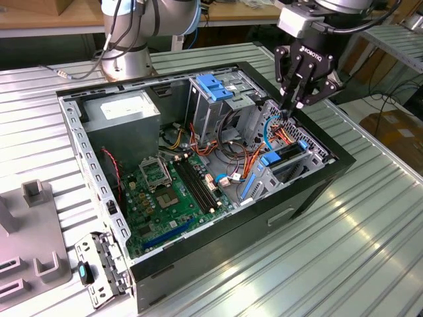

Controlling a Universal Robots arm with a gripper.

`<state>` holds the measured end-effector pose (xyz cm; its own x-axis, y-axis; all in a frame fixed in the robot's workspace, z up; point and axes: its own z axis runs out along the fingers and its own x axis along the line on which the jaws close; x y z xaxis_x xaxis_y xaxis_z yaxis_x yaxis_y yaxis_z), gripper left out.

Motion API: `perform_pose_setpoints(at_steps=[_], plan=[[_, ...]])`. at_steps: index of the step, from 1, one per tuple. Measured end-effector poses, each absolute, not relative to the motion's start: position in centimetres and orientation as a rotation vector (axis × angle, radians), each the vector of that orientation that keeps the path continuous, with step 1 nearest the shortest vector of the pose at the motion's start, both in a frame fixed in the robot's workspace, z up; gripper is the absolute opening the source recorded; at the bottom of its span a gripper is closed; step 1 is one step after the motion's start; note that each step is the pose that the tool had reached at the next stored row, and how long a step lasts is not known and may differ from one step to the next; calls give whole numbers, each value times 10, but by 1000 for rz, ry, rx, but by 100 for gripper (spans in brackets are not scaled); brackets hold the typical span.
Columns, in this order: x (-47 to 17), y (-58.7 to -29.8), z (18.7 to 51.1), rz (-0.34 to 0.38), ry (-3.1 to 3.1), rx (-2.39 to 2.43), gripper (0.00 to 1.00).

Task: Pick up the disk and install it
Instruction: 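Insert the second disk wire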

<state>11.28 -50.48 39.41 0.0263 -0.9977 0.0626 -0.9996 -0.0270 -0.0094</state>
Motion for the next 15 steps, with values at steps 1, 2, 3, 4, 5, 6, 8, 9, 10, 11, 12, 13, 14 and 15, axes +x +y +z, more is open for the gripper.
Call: perform_pose_setpoints(at_steps=[1,2,3,4,5,6,8,9,10,11,12,13,14,15], plan=[[113,-503,393,80,-2165,2223,31],[114,-501,392,80,-2164,2223,31],[114,-498,392,83,-2163,2222,31],[114,-498,392,83,-2163,2222,31],[114,-497,392,83,-2163,2221,31],[114,-496,392,85,-2162,2221,31],[115,-494,391,88,-2160,2219,31],[115,-493,391,89,-2160,2219,31],[115,-493,390,89,-2160,2219,31],[115,-492,390,90,-2160,2218,31],[115,-492,389,91,-2159,2218,31],[115,-491,387,93,-2158,2217,31],[115,-491,385,95,-2157,2216,31],[115,-491,384,97,-2156,2215,31]])
